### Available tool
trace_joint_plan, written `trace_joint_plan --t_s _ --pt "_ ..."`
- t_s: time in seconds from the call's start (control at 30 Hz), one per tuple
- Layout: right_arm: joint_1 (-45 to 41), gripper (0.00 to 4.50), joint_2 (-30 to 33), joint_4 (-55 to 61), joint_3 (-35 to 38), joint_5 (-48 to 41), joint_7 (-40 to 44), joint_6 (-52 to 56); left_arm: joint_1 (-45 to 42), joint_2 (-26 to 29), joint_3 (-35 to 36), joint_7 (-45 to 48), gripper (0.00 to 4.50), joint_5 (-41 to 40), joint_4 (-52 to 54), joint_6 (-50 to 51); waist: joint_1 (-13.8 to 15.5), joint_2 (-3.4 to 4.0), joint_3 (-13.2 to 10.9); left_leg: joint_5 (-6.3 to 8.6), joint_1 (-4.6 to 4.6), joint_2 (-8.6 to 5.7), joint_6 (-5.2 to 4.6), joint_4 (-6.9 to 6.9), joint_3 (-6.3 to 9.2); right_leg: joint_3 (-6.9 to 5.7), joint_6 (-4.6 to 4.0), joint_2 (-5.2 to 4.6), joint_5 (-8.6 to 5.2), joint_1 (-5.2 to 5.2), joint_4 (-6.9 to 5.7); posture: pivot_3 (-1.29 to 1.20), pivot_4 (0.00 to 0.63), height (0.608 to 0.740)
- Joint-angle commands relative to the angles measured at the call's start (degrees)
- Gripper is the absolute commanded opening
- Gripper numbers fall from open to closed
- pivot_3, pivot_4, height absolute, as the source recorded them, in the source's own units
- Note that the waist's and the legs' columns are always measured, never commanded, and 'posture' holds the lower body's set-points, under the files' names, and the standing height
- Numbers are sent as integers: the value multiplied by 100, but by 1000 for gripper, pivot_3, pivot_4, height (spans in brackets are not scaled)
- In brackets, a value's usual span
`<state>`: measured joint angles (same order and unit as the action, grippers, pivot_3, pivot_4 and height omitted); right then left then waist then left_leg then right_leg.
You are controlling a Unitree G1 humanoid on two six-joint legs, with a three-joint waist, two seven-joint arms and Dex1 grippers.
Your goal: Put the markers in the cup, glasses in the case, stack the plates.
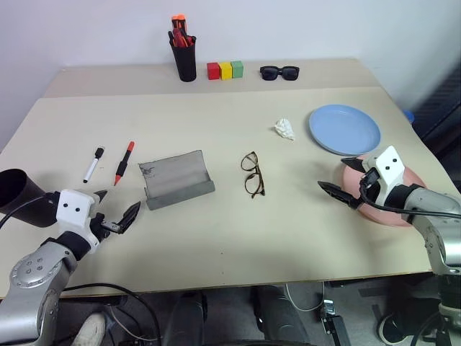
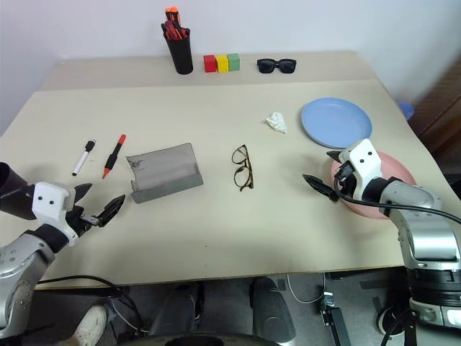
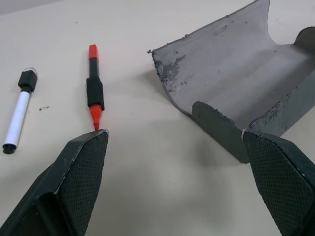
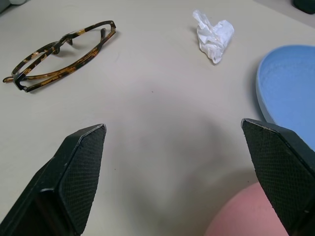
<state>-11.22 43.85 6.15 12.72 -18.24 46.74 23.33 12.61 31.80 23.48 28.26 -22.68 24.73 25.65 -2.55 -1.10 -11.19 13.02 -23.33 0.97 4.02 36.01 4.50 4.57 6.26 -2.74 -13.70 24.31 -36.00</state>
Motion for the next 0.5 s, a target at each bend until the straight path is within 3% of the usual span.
trace_joint_plan --t_s 0.03,0.3,0.5 --pt "-135 4500 -9 -21 -33 15 21 -191 -77 -5 67 -60 4458 -37 163 -27 -4 0 0 0 0 0 0 0 0 0 0 0 0 0 0 0 150 740" --pt "-383 4500 -251 -31 -389 54 -92 -327 -285 -71 -77 -231 4458 -73 255 92 0 0 0 0 1 0 0 1 0 0 0 1 1 0 -4 0 150 740" --pt "-604 4500 -677 440 -723 8 -383 -161 -1355 -342 -378 -1407 4458 405 -155 826 13 -1 0 -1 0 -1 0 3 2 0 5 2 3 -1 -8 0 150 740"
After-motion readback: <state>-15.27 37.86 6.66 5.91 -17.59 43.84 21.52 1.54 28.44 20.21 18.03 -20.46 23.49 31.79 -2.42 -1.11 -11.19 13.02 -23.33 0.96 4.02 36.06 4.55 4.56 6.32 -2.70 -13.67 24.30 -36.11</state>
